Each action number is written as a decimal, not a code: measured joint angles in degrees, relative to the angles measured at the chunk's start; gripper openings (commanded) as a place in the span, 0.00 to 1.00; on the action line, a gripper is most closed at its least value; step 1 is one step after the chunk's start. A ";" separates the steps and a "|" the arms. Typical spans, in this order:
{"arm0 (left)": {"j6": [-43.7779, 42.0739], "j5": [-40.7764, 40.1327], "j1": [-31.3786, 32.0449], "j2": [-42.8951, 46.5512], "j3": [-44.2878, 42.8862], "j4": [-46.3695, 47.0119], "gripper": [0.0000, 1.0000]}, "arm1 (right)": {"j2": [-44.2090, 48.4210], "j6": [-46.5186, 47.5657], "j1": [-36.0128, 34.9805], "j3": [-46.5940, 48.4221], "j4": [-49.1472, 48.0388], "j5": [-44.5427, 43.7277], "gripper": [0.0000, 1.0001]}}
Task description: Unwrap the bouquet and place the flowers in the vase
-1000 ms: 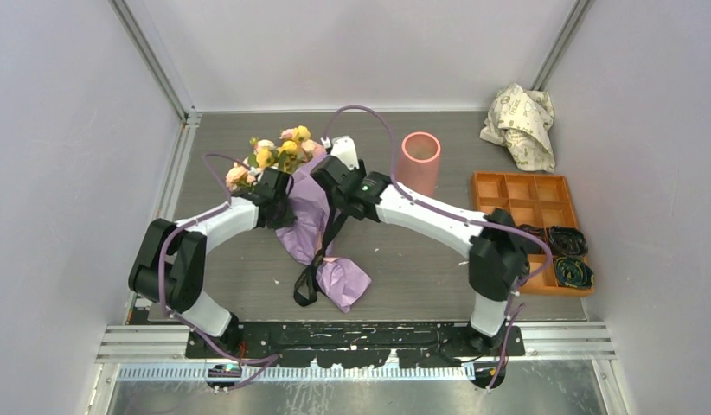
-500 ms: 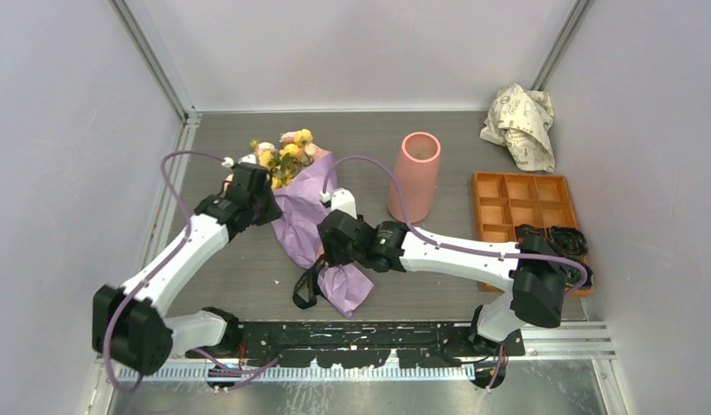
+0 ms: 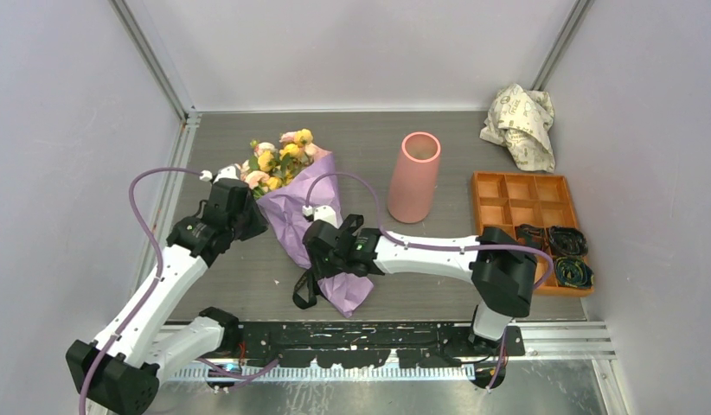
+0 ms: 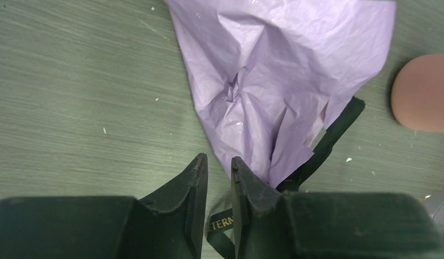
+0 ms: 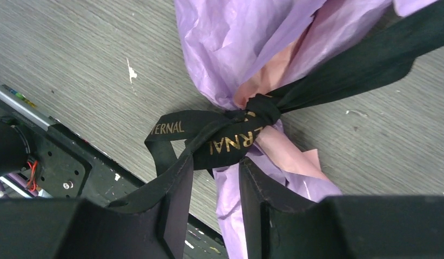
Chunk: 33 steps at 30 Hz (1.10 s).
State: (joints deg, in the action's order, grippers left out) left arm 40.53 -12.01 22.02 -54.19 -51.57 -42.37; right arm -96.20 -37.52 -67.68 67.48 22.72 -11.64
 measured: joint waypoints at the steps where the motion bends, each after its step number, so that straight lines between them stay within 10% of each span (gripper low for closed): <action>1: 0.02 0.02 0.00 0.09 0.35 -0.28 0.24 | -0.61 -0.17 -0.09 0.15 -0.13 0.37 0.40; 33: 1.31 5.01 0.00 -5.99 8.02 6.97 0.24 | -8.81 0.02 -0.20 7.89 0.07 -3.28 0.01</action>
State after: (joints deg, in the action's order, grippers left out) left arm 41.85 -7.01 22.02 -60.18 -43.55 -35.40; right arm -105.01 -37.50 -67.88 75.37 22.79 -14.92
